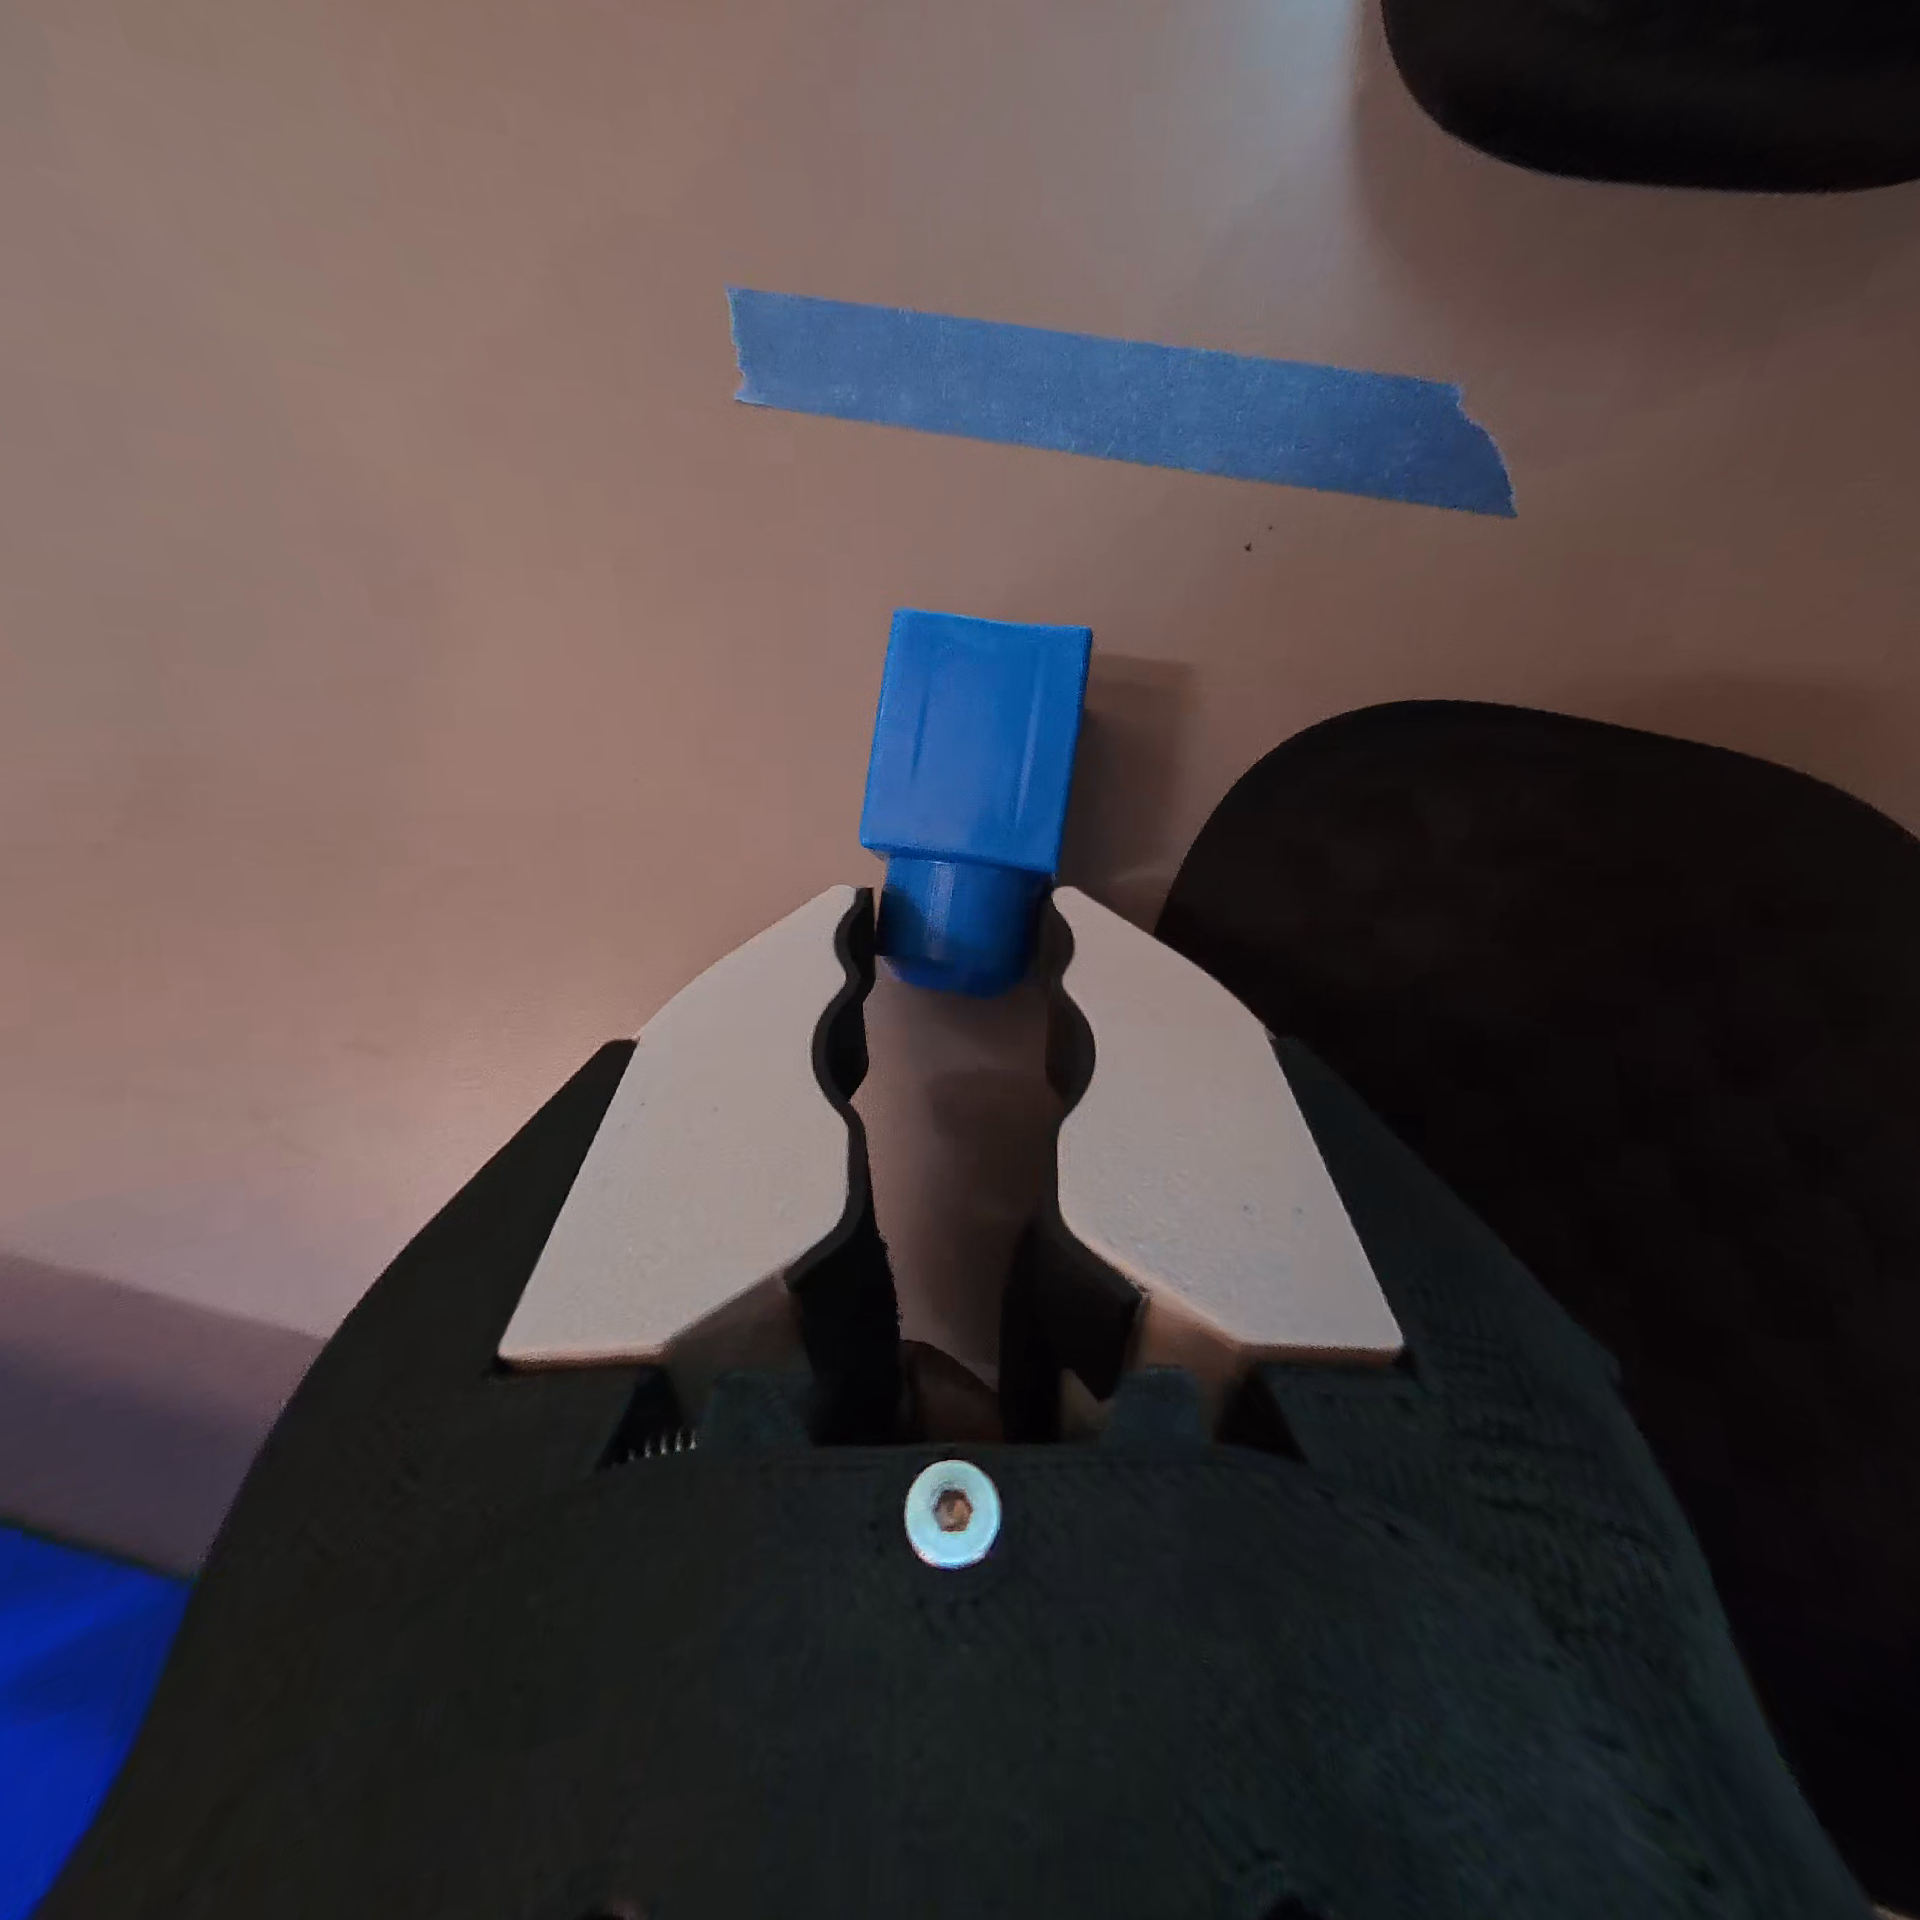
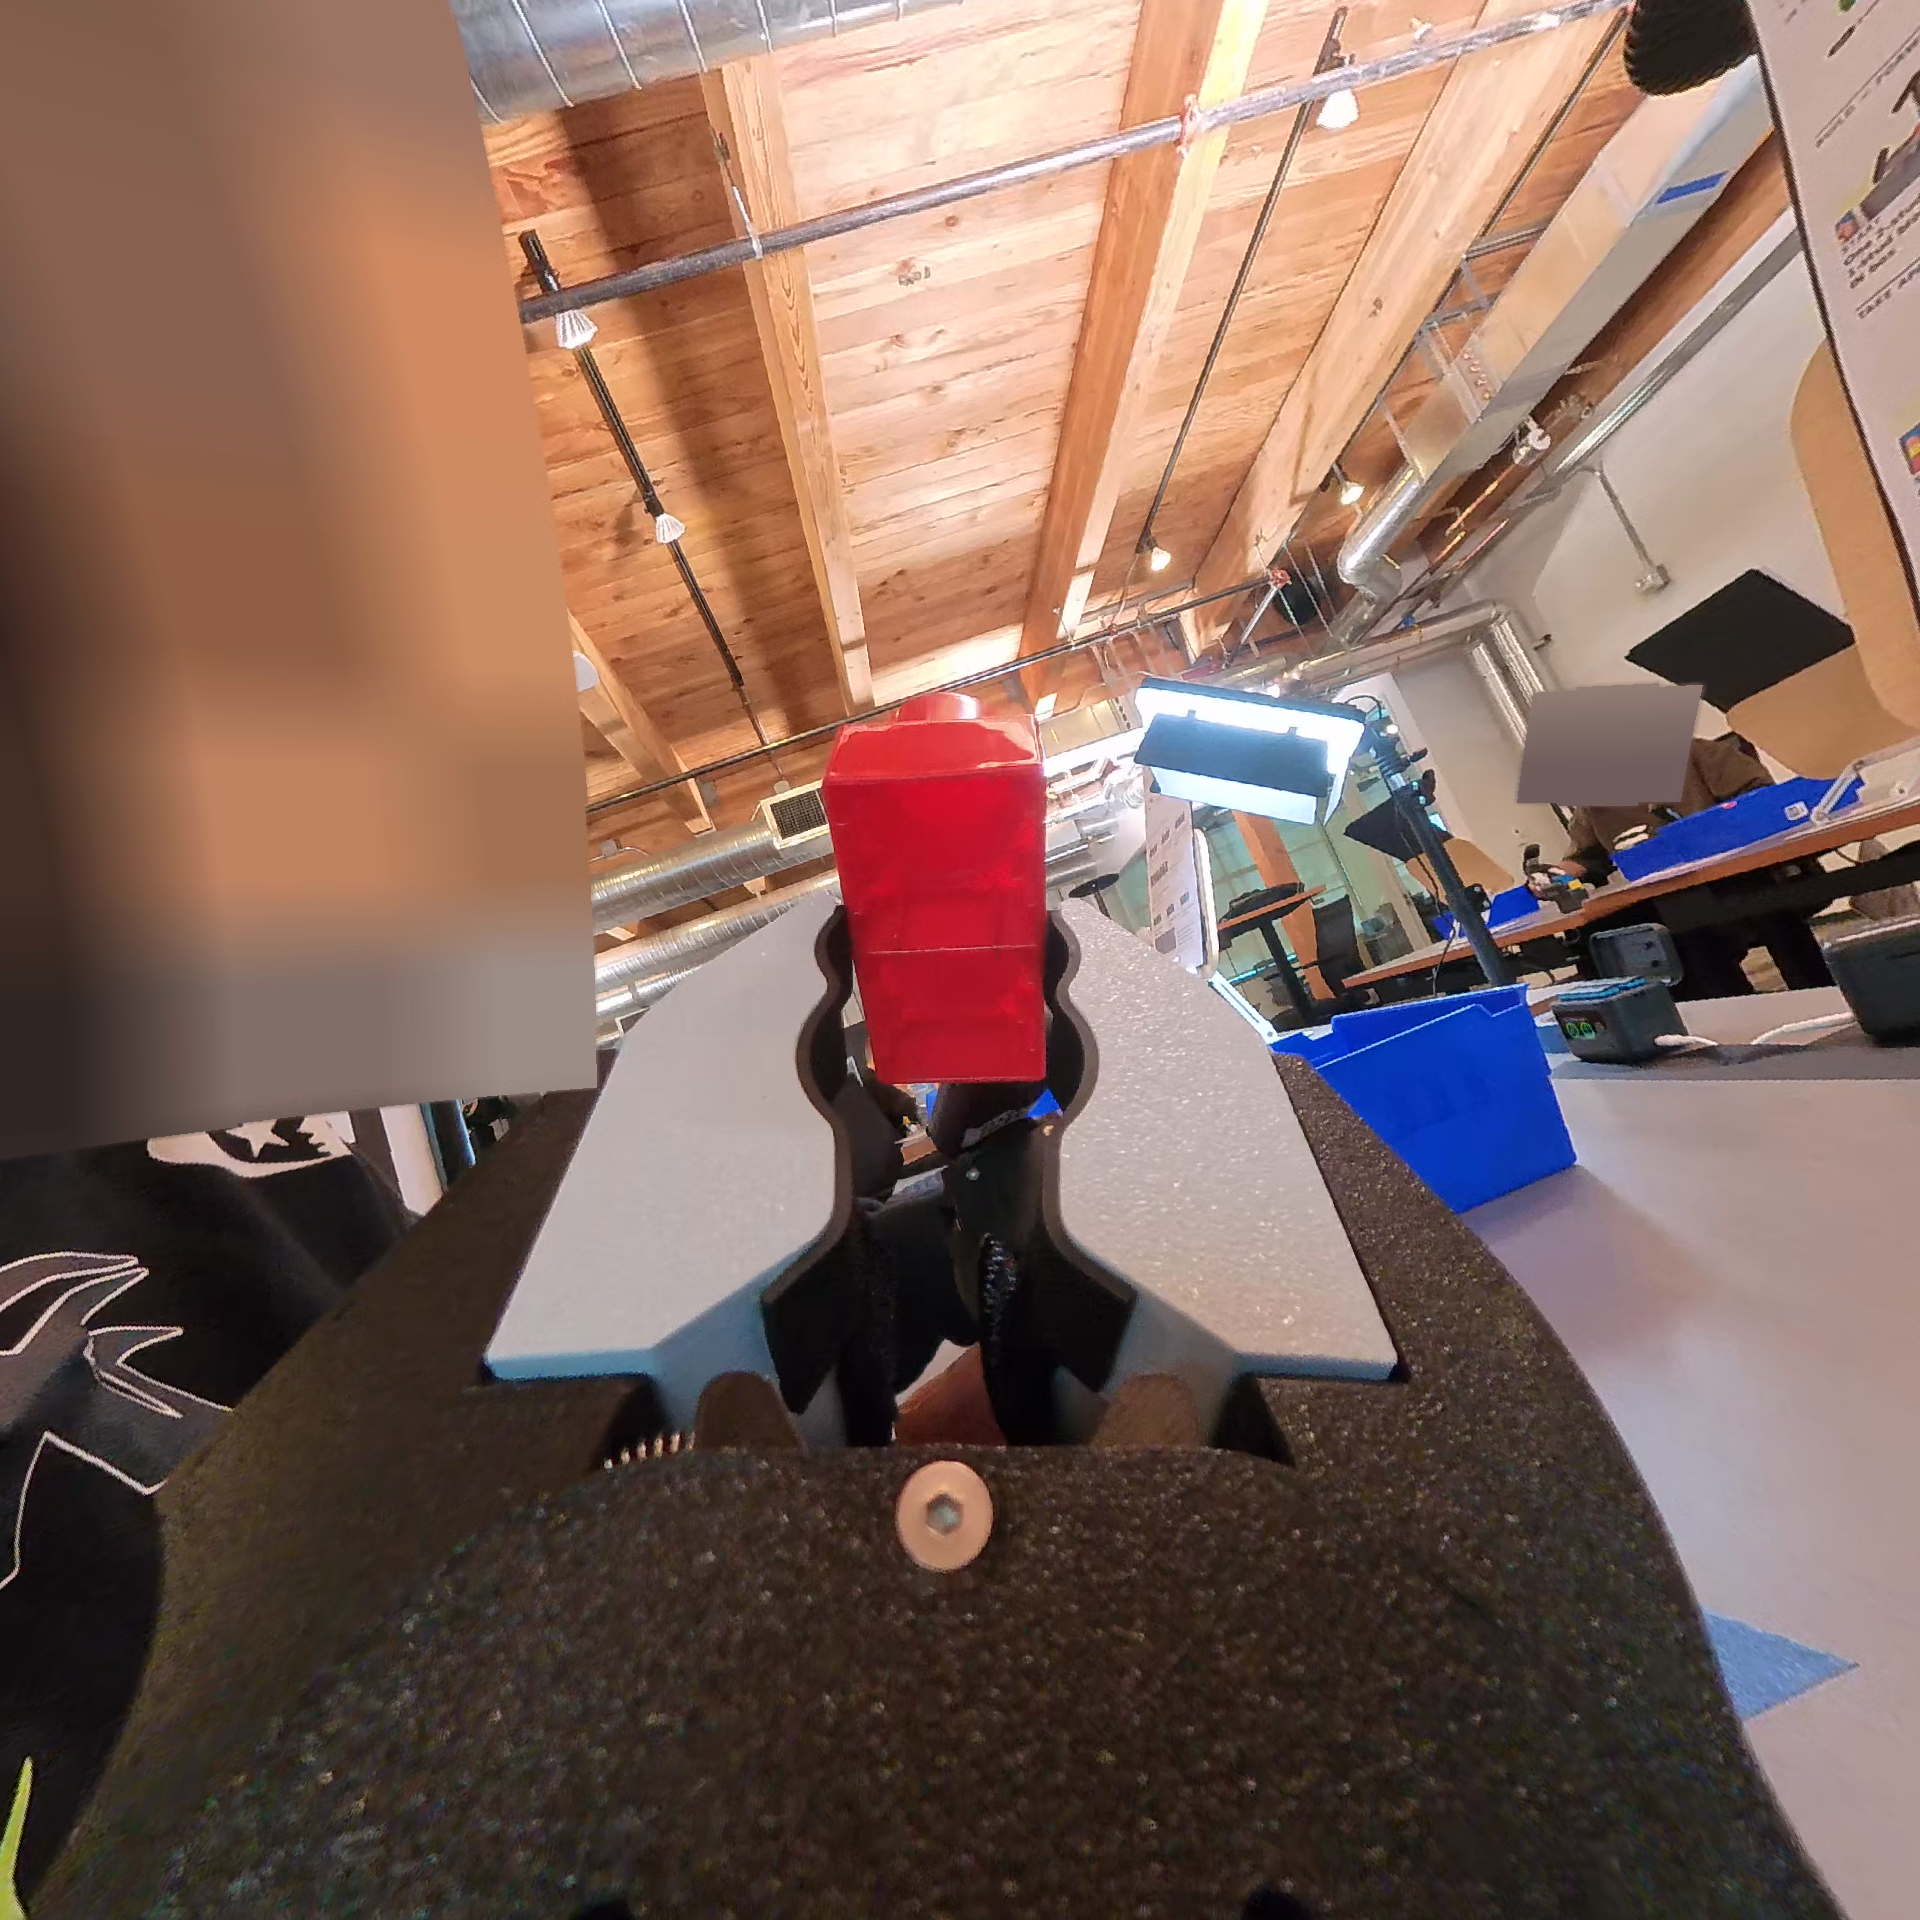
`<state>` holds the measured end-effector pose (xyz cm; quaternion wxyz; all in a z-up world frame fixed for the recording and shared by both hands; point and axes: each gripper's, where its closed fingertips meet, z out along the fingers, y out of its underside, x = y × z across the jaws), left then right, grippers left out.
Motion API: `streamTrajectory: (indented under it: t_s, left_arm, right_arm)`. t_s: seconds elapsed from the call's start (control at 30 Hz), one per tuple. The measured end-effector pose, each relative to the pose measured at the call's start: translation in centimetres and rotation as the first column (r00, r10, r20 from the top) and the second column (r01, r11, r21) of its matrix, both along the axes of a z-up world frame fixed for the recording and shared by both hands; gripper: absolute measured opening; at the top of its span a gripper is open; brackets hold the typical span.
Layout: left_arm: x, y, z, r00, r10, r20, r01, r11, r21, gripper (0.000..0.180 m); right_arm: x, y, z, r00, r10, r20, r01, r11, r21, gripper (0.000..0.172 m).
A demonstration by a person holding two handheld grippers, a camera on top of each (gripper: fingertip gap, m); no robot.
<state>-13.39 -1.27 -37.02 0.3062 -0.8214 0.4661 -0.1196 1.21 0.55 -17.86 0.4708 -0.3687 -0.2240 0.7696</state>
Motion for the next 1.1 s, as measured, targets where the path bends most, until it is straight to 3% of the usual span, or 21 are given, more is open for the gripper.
streamTrajectory:
  t_s: [0.03,0.2,0.37,0.57,0.7,0.83,0.9,1.0,1.1]
  left_arm:
    - [0.0,-0.1,0.1,1.000,0.010,0.010,-0.010,1.000,-0.014,0.030]
    - [-1.7,-0.9,2.5,0.990,0.110,-0.084,-0.117,0.989,-0.091,0.030]
    - [-3.1,-1.0,4.8,0.963,0.090,-0.254,-0.135,0.977,-0.165,0.029]
    - [-3.5,-1.2,4.4,0.890,-0.109,-0.443,-0.066,0.930,-0.362,0.029]
    - [-3.4,-1.2,3.4,0.803,-0.231,-0.549,-0.055,0.889,-0.455,0.030]
    - [-2.2,-1.3,3.3,0.800,-0.264,-0.539,-0.027,0.882,-0.471,0.031]
    - [-2.2,-1.1,3.3,0.817,-0.229,-0.529,-0.033,0.898,-0.439,0.044]
    - [-1.7,-0.2,3.8,0.895,-0.094,-0.437,-0.047,0.952,-0.301,0.054]
    - [-1.2,0.4,4.6,0.967,0.069,-0.243,-0.100,0.988,-0.114,0.061]
  right_arm:
    - [0.0,0.0,0.0,1.000,0.000,0.000,0.000,1.000,0.000,0.035]
    - [0.0,0.0,0.0,1.000,0.006,-0.003,-0.006,1.000,-0.001,0.035]
    - [0.1,-0.1,0.0,1.000,0.003,-0.008,-0.003,1.000,0.002,0.035]
    - [0.1,-0.1,0.0,1.000,0.005,-0.007,-0.005,1.000,0.007,0.035]
    - [0.3,0.0,0.0,1.000,0.005,-0.013,-0.005,1.000,0.001,0.035]
    - [0.4,0.0,0.0,1.000,0.006,-0.015,-0.006,1.000,-0.001,0.035]
    - [0.4,0.1,0.0,1.000,0.009,-0.018,-0.009,1.000,-0.003,0.035]
    - [0.6,0.1,0.0,1.000,0.009,-0.021,-0.009,1.000,-0.004,0.035]
    - [0.6,0.1,0.0,1.000,0.014,-0.026,-0.015,1.000,-0.011,0.035]
